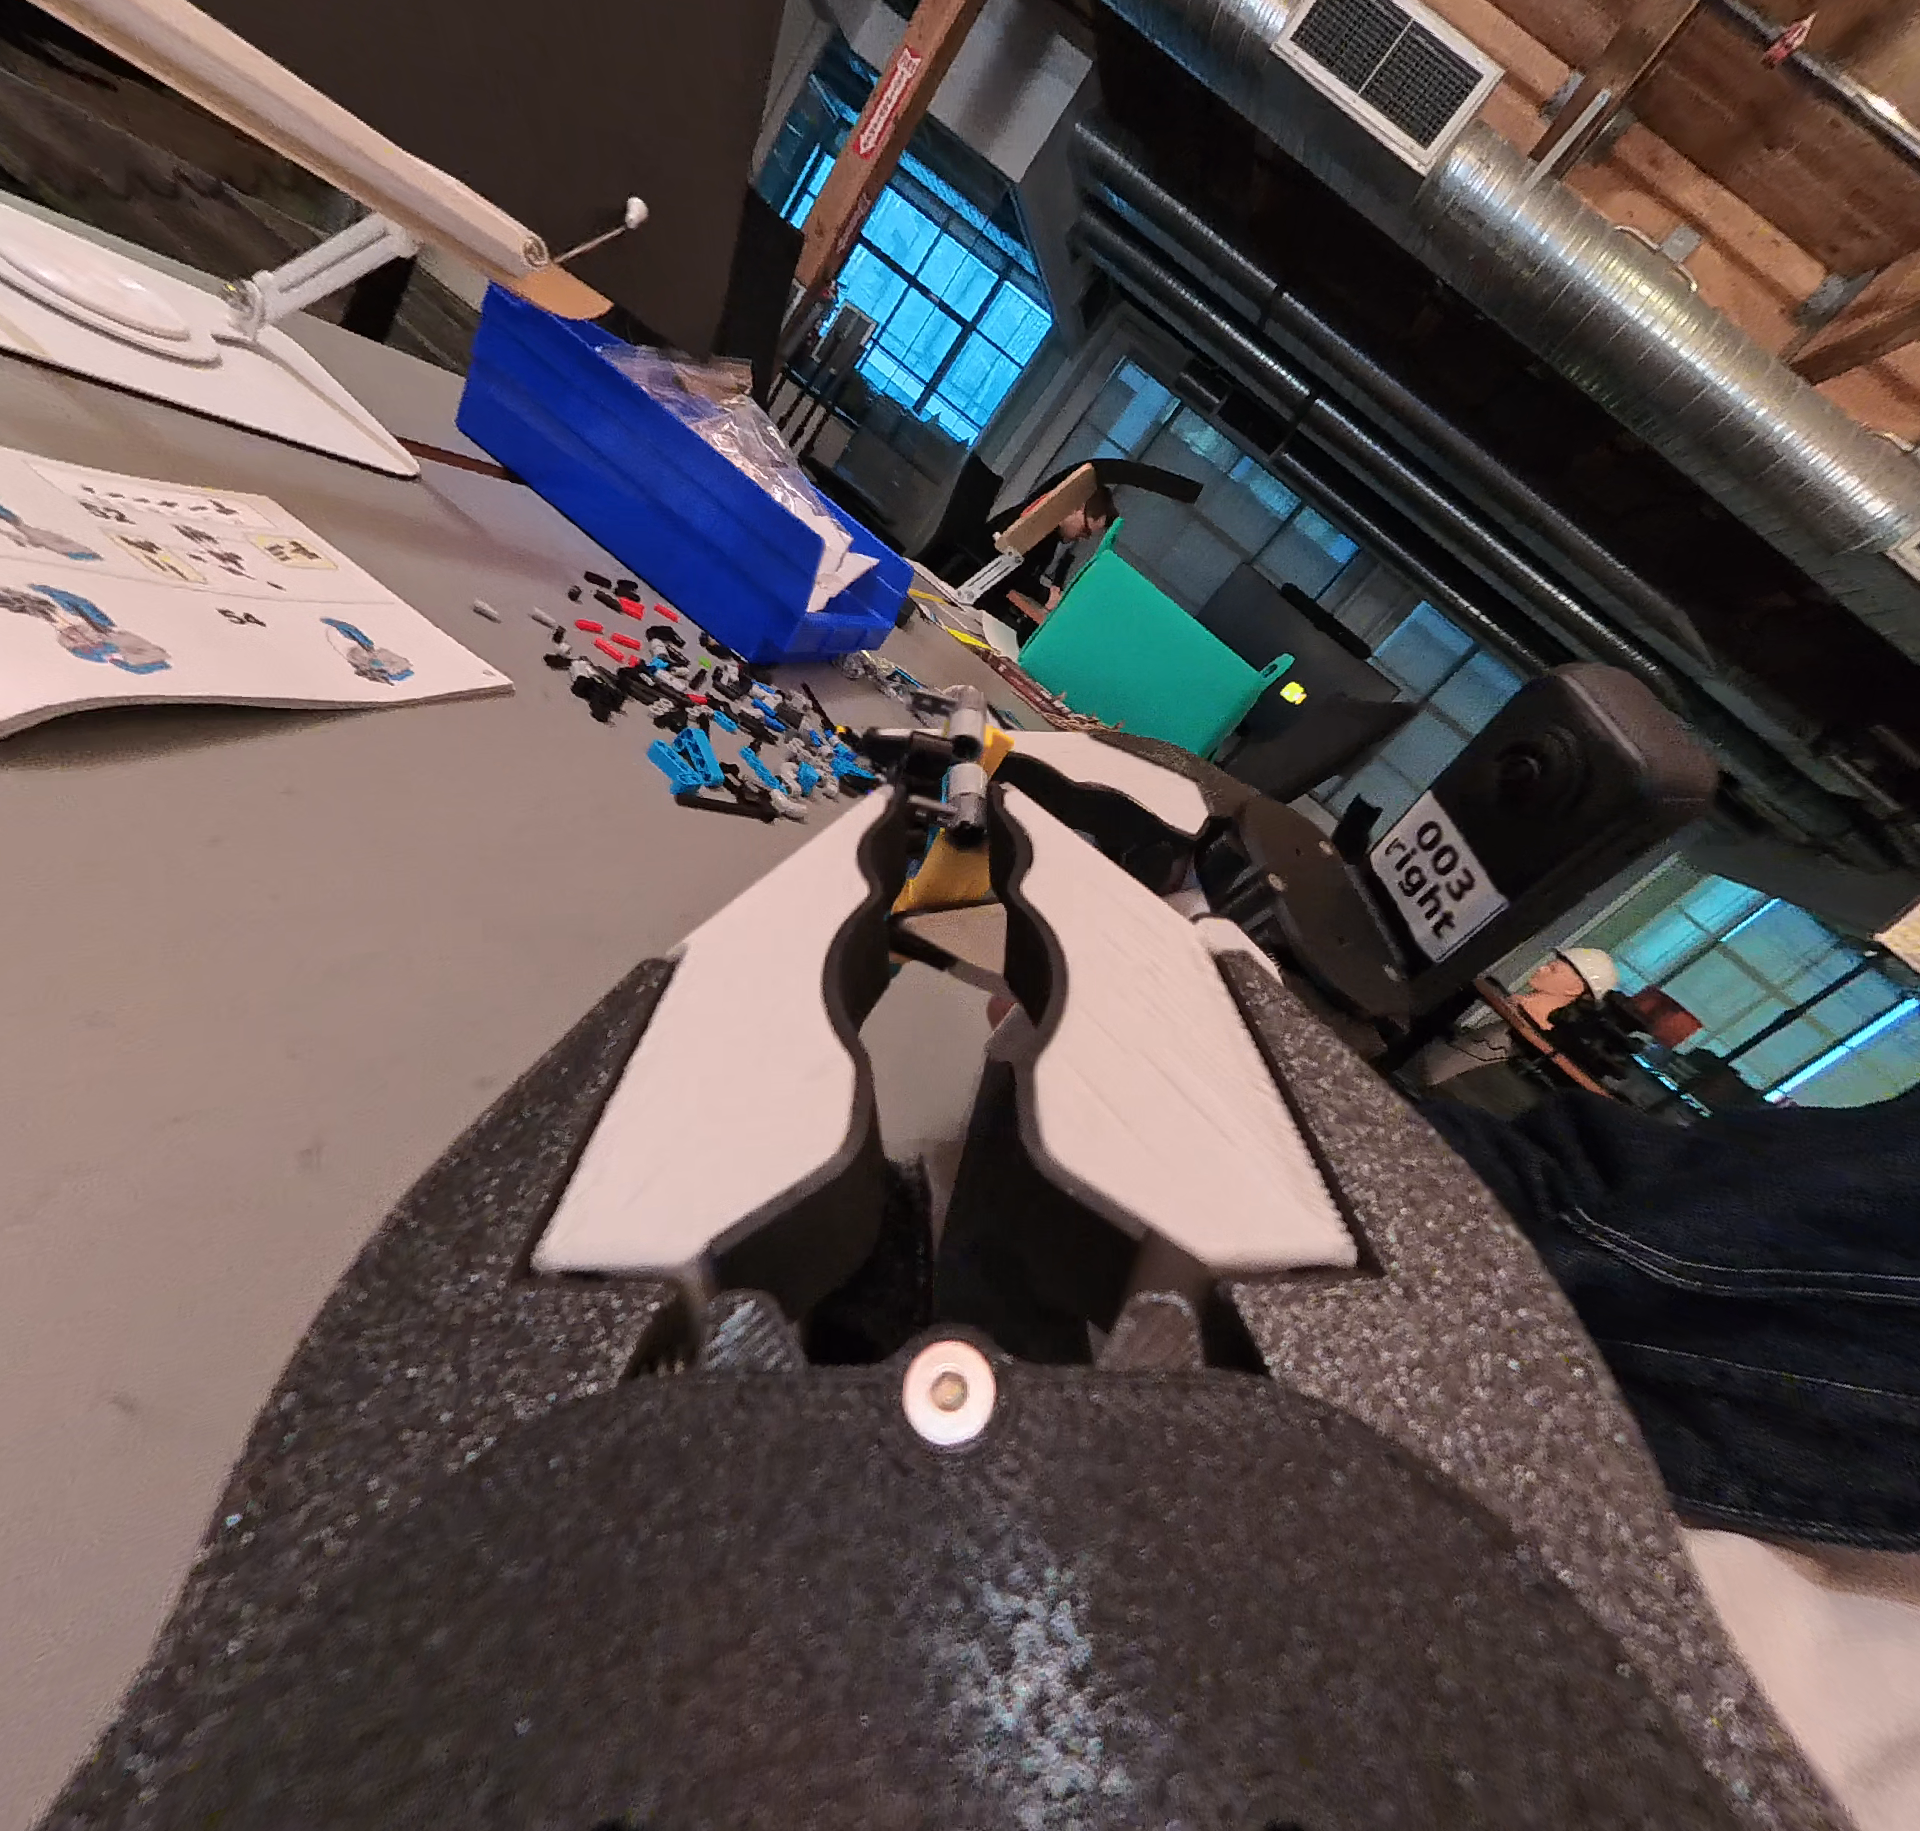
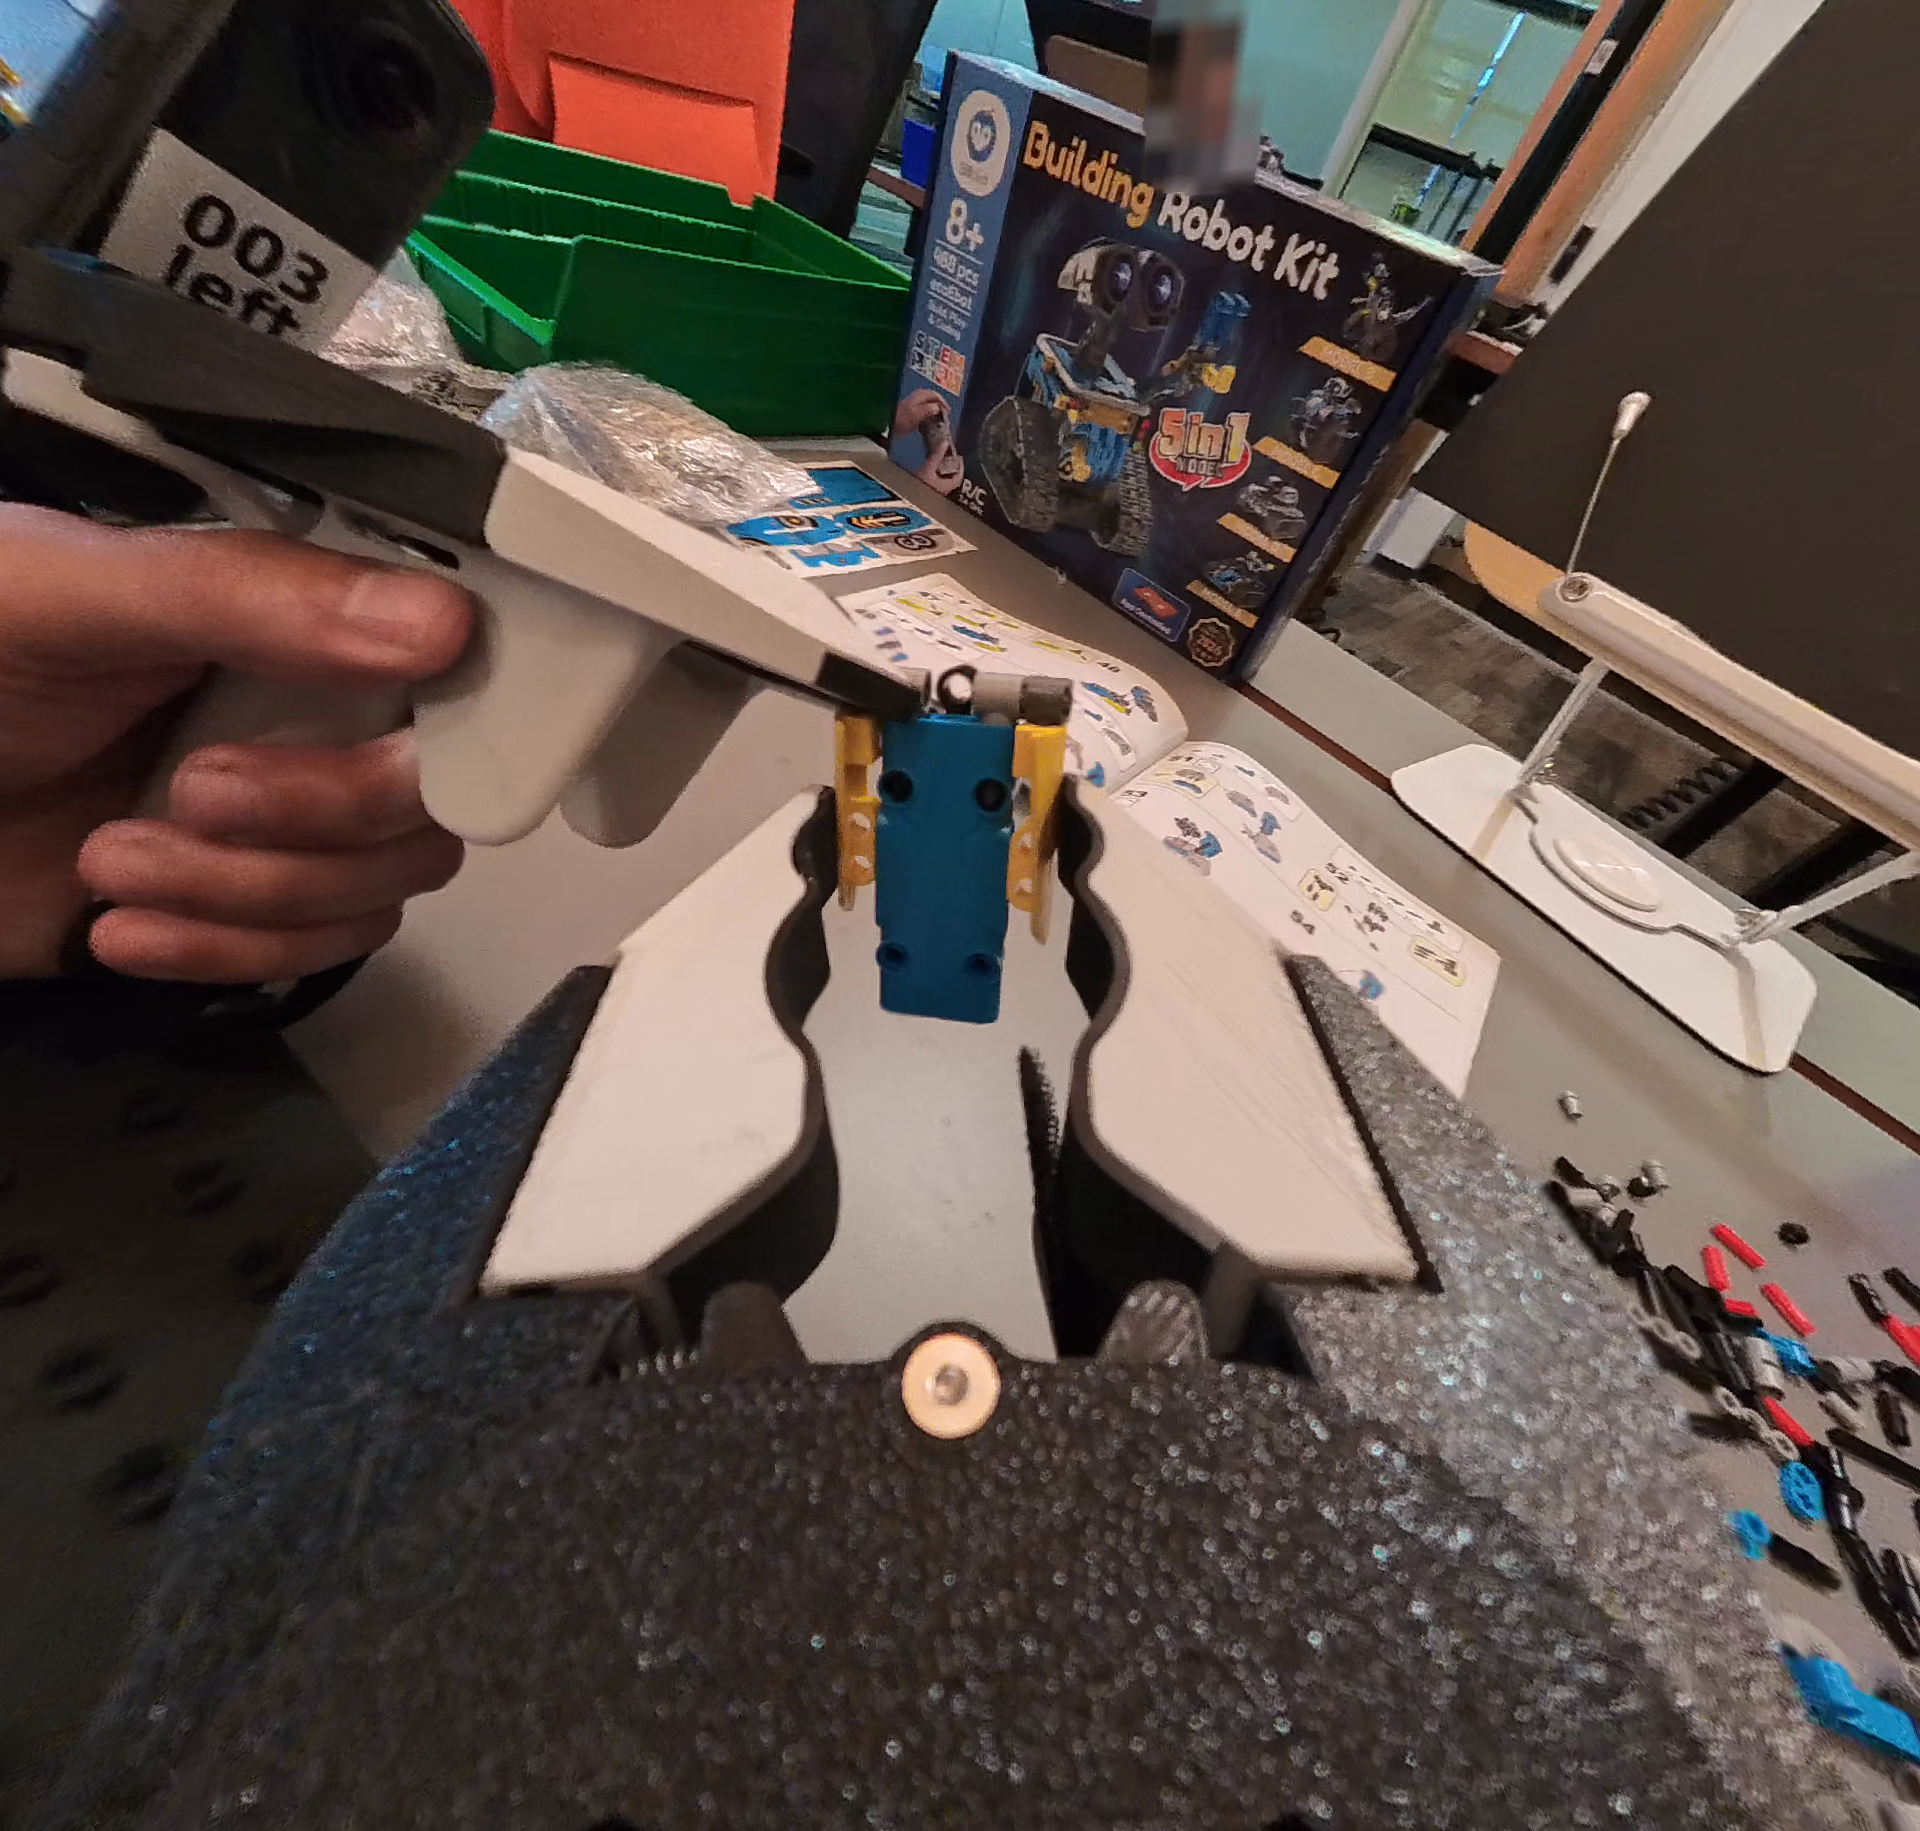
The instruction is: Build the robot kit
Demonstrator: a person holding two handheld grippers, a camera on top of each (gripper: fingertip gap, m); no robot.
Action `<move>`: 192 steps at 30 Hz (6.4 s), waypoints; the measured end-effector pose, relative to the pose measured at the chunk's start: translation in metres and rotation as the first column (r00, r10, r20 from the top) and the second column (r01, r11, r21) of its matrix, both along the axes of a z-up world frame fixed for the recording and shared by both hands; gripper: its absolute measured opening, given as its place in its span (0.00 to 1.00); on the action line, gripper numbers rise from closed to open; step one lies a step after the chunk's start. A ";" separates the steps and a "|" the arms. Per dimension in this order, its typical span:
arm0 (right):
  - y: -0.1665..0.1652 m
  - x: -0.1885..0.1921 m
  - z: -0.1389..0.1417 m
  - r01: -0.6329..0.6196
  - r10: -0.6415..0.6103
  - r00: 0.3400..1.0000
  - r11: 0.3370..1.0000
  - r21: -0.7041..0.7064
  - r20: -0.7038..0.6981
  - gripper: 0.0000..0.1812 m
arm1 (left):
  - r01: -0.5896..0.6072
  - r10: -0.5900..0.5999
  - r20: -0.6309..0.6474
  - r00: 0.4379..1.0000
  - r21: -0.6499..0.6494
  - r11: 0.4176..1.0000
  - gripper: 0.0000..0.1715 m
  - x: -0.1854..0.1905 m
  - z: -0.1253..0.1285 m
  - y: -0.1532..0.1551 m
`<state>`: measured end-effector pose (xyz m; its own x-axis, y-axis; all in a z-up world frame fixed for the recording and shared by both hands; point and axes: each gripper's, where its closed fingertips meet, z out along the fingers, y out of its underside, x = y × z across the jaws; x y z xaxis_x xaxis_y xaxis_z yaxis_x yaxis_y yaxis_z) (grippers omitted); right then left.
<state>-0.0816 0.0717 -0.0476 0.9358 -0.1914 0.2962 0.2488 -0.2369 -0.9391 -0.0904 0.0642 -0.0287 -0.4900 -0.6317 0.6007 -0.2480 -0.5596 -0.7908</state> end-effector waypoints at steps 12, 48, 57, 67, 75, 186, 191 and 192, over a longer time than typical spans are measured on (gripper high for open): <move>0.001 0.002 0.003 0.030 -0.030 0.998 1.000 0.006 0.055 0.23 | -0.043 0.045 -0.011 0.999 0.122 0.992 0.08 0.001 -0.006 -0.005; -0.029 0.023 -0.023 -0.296 0.264 0.909 0.954 -0.053 -0.323 0.23 | -0.039 0.277 -0.055 0.959 0.946 0.322 0.24 -0.011 -0.086 0.003; -0.060 -0.043 0.027 -0.669 0.709 0.563 0.693 0.269 -0.425 0.22 | 0.089 -0.151 0.170 0.974 0.327 0.941 0.23 -0.051 0.020 -0.038; -0.062 -0.062 0.021 -0.727 0.746 0.560 0.651 0.219 -0.360 0.22 | 0.216 -0.269 0.183 0.945 0.268 0.939 0.23 -0.063 0.022 -0.051; -0.060 -0.067 0.005 -0.748 0.727 0.542 0.646 0.153 -0.421 0.22 | 0.198 -0.240 0.122 0.963 0.284 0.938 0.23 -0.055 0.010 -0.047; 0.006 -0.015 -0.026 -0.495 0.722 0.417 0.690 -0.529 0.552 0.23 | 0.383 -0.325 -0.365 0.873 0.097 0.919 0.19 -0.010 -0.046 0.005; 0.006 -0.020 -0.030 -0.507 0.715 0.406 0.694 -0.511 0.569 0.23 | 0.397 -0.351 -0.356 0.866 0.063 0.916 0.10 -0.008 -0.050 -0.002; 0.006 -0.020 -0.030 -0.516 0.714 0.426 0.696 -0.499 0.555 0.23 | 0.395 -0.357 -0.351 0.866 0.043 0.917 0.09 -0.008 -0.049 -0.002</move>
<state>-0.1020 0.0778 -0.0775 0.2779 0.5135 0.8119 0.9259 0.0819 -0.3687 -0.0984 0.0621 -0.0780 -0.4896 -0.5105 0.7069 -0.6787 -0.2859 -0.6765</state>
